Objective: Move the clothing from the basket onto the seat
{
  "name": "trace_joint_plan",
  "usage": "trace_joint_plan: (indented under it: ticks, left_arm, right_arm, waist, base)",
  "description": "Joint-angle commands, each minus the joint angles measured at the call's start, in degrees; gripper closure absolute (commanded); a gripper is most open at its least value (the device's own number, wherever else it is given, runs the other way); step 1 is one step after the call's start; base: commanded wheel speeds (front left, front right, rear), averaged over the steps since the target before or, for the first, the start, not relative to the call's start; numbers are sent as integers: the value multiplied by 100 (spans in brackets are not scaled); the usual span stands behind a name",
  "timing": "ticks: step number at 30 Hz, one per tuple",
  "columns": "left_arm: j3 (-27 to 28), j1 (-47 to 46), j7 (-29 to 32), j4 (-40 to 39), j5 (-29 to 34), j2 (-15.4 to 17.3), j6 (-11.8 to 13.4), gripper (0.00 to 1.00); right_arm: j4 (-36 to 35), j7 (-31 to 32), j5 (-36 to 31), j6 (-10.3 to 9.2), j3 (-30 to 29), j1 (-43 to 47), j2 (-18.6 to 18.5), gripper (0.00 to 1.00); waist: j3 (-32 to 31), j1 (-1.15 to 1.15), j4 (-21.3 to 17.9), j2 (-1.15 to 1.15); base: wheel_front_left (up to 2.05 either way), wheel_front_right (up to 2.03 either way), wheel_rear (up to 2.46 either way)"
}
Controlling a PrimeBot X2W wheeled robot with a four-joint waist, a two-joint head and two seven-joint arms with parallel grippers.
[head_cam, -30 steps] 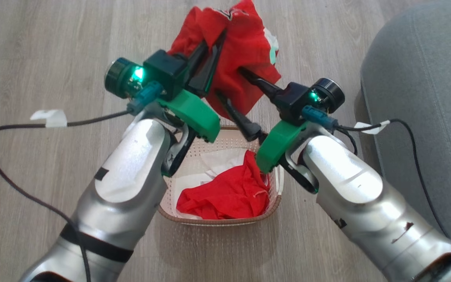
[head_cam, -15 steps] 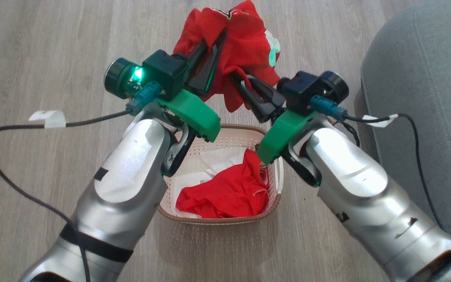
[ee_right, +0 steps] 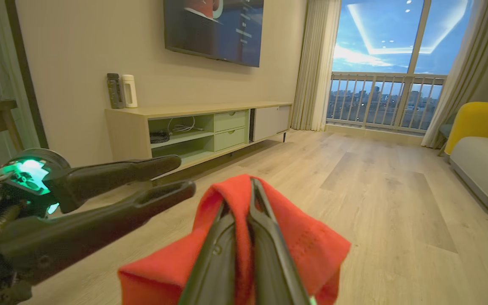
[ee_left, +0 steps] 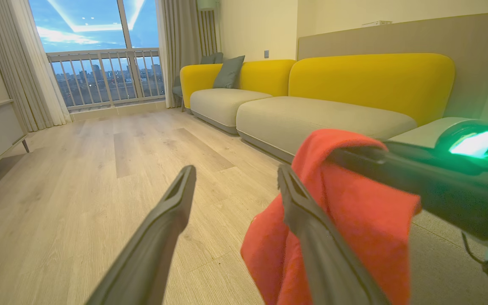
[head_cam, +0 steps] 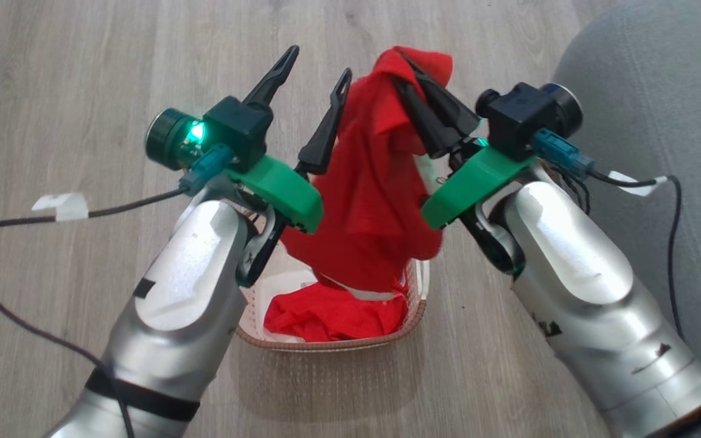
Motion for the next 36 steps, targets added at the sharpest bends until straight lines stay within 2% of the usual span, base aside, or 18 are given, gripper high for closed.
trace_joint_plan:
  ticks: [1,11,29,36]
  left_arm:
    - [252,-126,-55,-190,63,102,-36,0]
    - [613,212,-55,-191,273,200,-161,0]
    - [963,726,-55,-272,526,223,-316,0]
    - [698,465,-55,-139,541,149,-419,0]
  right_arm:
    - [-234,-38,-55,-1,-59,27,132,100]
    - [-576,-38,-150,-1,-455,318,132,100]
    - [-1162,-38,-58,-1,-584,837,119,100]
    - [-1701,-38,-231,-1,-1268,1277,-23,100]
  waist:
    - [-19,0,-48,0]
    - [-140,0,-674,0]
    - [-351,0,-2806,0]
    - [-66,0,-2996,0]
  base:
    - [0,0,0]
    - [0,0,0]
    - [0,0,0]
    - [0,0,0]
